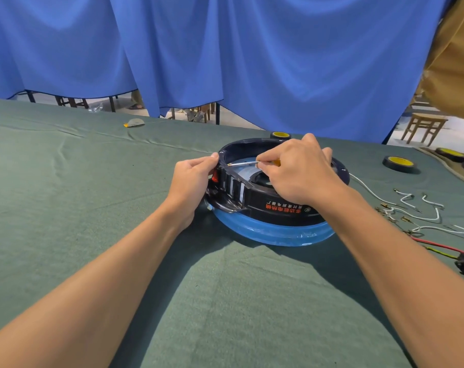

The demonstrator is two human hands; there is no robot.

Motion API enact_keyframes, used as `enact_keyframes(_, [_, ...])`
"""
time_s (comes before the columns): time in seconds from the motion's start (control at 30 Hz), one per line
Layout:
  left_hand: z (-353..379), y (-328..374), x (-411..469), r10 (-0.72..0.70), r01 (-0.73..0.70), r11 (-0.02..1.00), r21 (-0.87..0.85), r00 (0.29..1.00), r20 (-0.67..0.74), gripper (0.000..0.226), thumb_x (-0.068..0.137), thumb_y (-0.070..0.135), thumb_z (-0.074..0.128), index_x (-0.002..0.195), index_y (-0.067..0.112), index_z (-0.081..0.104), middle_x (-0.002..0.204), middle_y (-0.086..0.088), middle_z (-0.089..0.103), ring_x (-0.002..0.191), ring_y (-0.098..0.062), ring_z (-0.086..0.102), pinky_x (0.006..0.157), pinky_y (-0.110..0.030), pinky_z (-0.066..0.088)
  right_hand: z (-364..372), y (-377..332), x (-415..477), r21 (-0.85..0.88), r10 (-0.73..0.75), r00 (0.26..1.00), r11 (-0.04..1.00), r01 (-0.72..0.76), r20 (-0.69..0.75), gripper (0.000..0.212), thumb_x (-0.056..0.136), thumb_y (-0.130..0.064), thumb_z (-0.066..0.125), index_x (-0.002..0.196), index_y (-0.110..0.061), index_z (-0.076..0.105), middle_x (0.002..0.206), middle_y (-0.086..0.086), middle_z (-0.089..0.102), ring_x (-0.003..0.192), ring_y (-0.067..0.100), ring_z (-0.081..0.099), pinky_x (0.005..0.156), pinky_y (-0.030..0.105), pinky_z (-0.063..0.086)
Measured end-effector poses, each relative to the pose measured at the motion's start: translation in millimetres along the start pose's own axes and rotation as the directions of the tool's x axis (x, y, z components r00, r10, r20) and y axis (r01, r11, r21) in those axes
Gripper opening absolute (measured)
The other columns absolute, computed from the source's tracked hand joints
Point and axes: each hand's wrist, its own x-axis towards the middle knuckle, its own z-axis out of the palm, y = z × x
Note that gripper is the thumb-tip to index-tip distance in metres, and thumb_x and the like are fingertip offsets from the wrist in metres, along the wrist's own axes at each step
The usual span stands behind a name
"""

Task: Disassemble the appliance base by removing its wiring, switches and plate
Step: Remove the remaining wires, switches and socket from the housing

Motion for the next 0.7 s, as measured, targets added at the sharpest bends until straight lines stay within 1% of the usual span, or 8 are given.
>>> enact_keyframes(0.07, [0.3, -0.4, 0.1, -0.009, 0.009, 1.0, -0.001, 1.0, -0.002, 0.034, 0.095, 0.028, 0.058, 0.068, 0.024, 0.079, 0.075, 0.001, 0.075, 0.073, -0.01, 0.07, 0.072, -0.031, 0.052, -0.2, 0.3, 0.6, -0.014, -0.007, 1.0, 1.0, 0.007, -0.003, 0.02, 0.09, -0.016, 0.05, 0.083, -0.019, 0.068, 0.068, -0.002, 0.053, 0.09, 0.026, 0.03, 0.071, 0.04, 0.023])
enact_keyframes(0.13, [1.2, 0.7, 0.1, -0.011, 0.011, 1.0, -0.001, 1.0, -0.011, 0.035, 0.095, 0.028, 0.058, 0.067, 0.024, 0.079, 0.076, 0.001, 0.075, 0.074, -0.01, 0.07, 0.074, -0.031, 0.053, -1.6, 0.9, 2.0, -0.022, -0.022, 1.0, 1.0, 0.022, 0.008, 0.021, 0.089, -0.014, 0.048, 0.081, -0.018, 0.067, 0.066, -0.003, 0.051, 0.09, 0.026, 0.029, 0.07, 0.039, 0.024])
enact_keyframes(0.23, [2.6, 1.8, -0.1, -0.008, 0.008, 1.0, -0.004, 1.0, -0.016, 0.035, 0.095, 0.027, 0.058, 0.066, 0.024, 0.079, 0.078, 0.001, 0.075, 0.077, -0.01, 0.07, 0.077, -0.031, 0.053, -2.9, 1.0, 1.6, 0.006, -0.03, 0.999, 1.0, 0.03, 0.015, 0.024, 0.094, -0.02, 0.048, 0.086, -0.022, 0.071, 0.071, -0.006, 0.054, 0.092, 0.023, 0.027, 0.073, 0.04, 0.02])
enact_keyframes(0.3, [2.1, 0.9, -0.7, -0.008, 0.008, 1.0, 0.001, 1.0, -0.015, 0.035, 0.095, 0.027, 0.057, 0.067, 0.026, 0.079, 0.078, 0.002, 0.075, 0.077, -0.008, 0.07, 0.075, -0.028, 0.052, -0.7, 1.3, -2.1, 0.019, -0.012, 0.999, 1.0, 0.013, -0.045, 0.026, 0.094, -0.025, 0.048, 0.086, -0.023, 0.072, 0.075, -0.006, 0.055, 0.092, 0.021, 0.026, 0.074, 0.039, 0.017])
enact_keyframes(0.4, [1.5, -0.4, -1.0, -0.006, 0.006, 1.0, -0.002, 1.0, -0.027, 0.036, 0.095, 0.028, 0.057, 0.065, 0.026, 0.078, 0.077, 0.003, 0.075, 0.074, -0.005, 0.07, 0.069, -0.022, 0.05, 1.5, 2.5, -5.4, -0.008, 0.067, 0.994, 0.998, -0.068, -0.091, 0.028, 0.089, -0.023, 0.047, 0.08, -0.026, 0.073, 0.081, -0.006, 0.062, 0.09, 0.021, 0.029, 0.074, 0.039, 0.016])
enact_keyframes(0.5, [2.1, 1.0, -0.6, -0.006, 0.006, 1.0, 0.005, 0.999, -0.042, 0.038, 0.095, 0.027, 0.057, 0.063, 0.026, 0.078, 0.075, 0.004, 0.075, 0.072, -0.004, 0.069, 0.064, -0.016, 0.05, 0.9, 3.1, -4.2, -0.002, 0.087, 0.995, 0.996, -0.087, -0.043, 0.031, 0.092, -0.027, 0.046, 0.08, -0.029, 0.074, 0.088, -0.008, 0.064, 0.092, 0.021, 0.028, 0.078, 0.04, 0.018])
enact_keyframes(0.63, [2.5, 0.6, -0.5, -0.024, 0.025, 1.0, 0.011, 0.999, -0.047, 0.036, 0.095, 0.026, 0.057, 0.066, 0.02, 0.077, 0.074, 0.001, 0.074, 0.07, -0.007, 0.069, 0.066, -0.022, 0.051, 1.0, -0.3, -1.1, 0.054, 0.049, 0.998, 0.997, -0.052, 0.04, 0.028, 0.097, -0.032, 0.049, 0.087, -0.029, 0.075, 0.087, -0.008, 0.062, 0.097, 0.02, 0.028, 0.079, 0.041, 0.019])
enact_keyframes(0.7, [3.4, 0.2, -0.3, -0.028, 0.029, 1.0, 0.006, 0.998, -0.052, 0.032, 0.095, 0.023, 0.056, 0.071, 0.017, 0.076, 0.075, 0.001, 0.074, 0.07, -0.008, 0.068, 0.065, -0.022, 0.051, 1.5, 1.2, 1.8, 0.048, 0.042, 0.996, 0.998, -0.046, 0.08, 0.025, 0.096, -0.027, 0.049, 0.091, -0.024, 0.074, 0.084, -0.005, 0.063, 0.099, 0.022, 0.031, 0.078, 0.042, 0.02])
